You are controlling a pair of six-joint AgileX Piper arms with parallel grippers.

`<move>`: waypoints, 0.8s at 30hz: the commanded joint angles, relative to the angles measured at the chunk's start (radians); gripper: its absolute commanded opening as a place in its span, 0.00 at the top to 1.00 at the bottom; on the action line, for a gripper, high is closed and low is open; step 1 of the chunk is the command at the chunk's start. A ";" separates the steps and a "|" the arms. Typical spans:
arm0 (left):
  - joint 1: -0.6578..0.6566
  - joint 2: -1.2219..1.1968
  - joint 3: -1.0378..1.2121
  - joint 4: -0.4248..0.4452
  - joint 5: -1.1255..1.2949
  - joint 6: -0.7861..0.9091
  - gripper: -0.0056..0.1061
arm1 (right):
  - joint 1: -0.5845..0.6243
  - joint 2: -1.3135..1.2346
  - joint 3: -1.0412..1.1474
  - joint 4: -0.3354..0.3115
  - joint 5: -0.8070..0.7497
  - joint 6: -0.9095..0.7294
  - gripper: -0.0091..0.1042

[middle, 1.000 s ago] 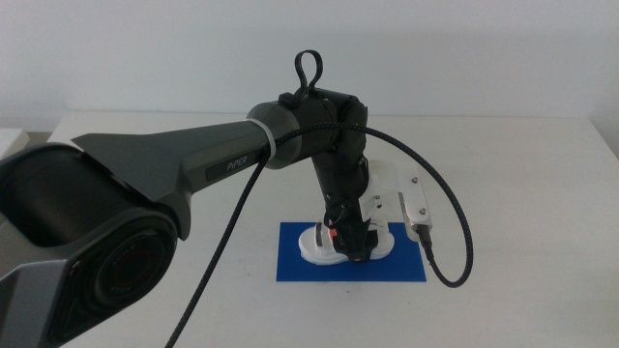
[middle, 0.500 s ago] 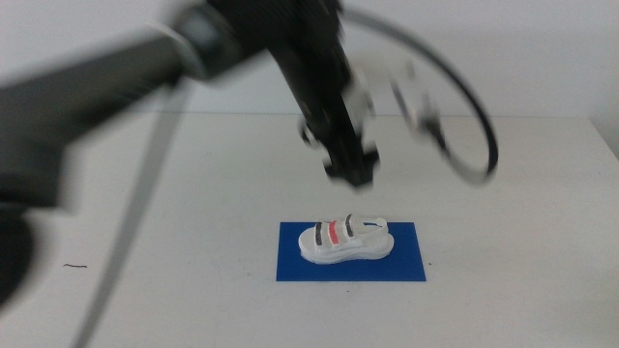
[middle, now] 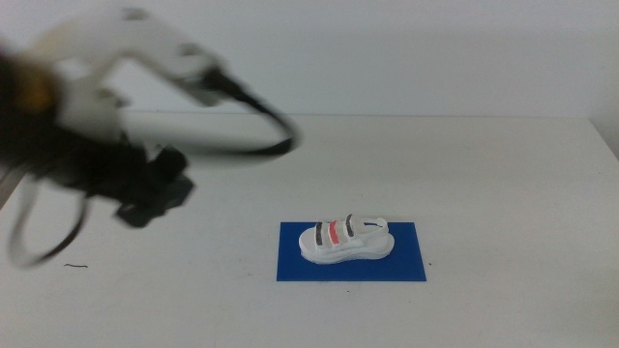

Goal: Use one arm to grab the shoe from the table and place it on the mat.

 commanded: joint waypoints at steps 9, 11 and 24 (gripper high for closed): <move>0.016 -0.531 0.593 0.350 -0.561 -0.523 0.11 | 0.000 -0.005 0.002 -0.005 -0.006 -0.006 0.22; 0.059 -0.611 0.694 0.345 -0.633 -0.595 0.11 | 0.000 -0.005 0.002 -0.005 -0.006 -0.006 0.22; 0.509 -1.055 1.167 -0.055 -1.053 -0.162 0.11 | 0.000 -0.005 0.002 -0.005 -0.006 -0.006 0.22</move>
